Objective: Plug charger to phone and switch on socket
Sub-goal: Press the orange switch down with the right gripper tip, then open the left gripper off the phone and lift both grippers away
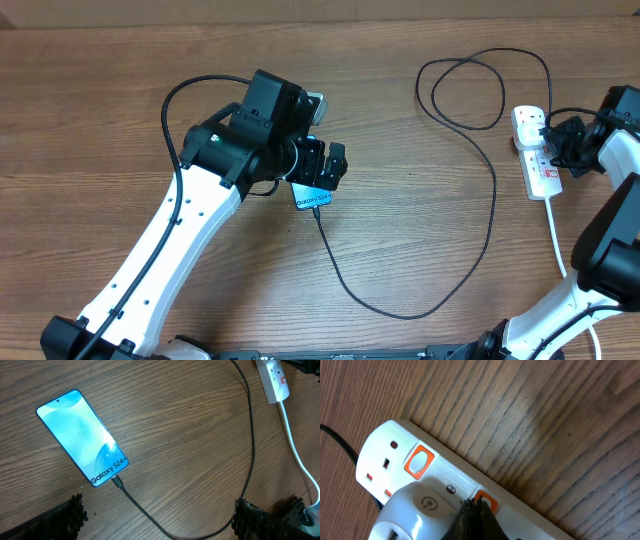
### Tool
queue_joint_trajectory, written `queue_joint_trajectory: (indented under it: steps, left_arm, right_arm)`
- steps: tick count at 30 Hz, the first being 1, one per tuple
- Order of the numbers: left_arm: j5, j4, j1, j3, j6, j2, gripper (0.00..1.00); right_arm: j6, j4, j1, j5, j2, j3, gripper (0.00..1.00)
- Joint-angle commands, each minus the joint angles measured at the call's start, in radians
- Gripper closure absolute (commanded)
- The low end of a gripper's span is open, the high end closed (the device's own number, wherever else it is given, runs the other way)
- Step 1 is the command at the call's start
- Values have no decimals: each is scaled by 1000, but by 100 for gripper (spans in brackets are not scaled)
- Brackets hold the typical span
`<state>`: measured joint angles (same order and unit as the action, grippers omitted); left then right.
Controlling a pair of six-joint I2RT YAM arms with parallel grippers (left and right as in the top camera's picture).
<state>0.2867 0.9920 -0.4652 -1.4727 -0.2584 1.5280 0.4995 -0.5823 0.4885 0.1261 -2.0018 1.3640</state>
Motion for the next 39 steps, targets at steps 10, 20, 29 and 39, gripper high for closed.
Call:
queue_joint_trajectory:
  steps: [10, 20, 29, 39]
  left_arm:
    - [-9, -2, -7, -18, 8, -12, 0]
    - [-9, -2, -7, -18, 8, -12, 0]
    - [-9, -1, -7, -18, 8, -12, 0]
    - [-9, 4, -7, -18, 8, -12, 0]
  right_arm:
    - [-7, 13, -26, 42, -24, 11, 96]
    - [-34, -32, -78, 55, -27, 8, 96]
    - [-37, -44, -122, 69, -80, -16, 96]
    - [76, -238, -69, -169, 2, 78, 96]
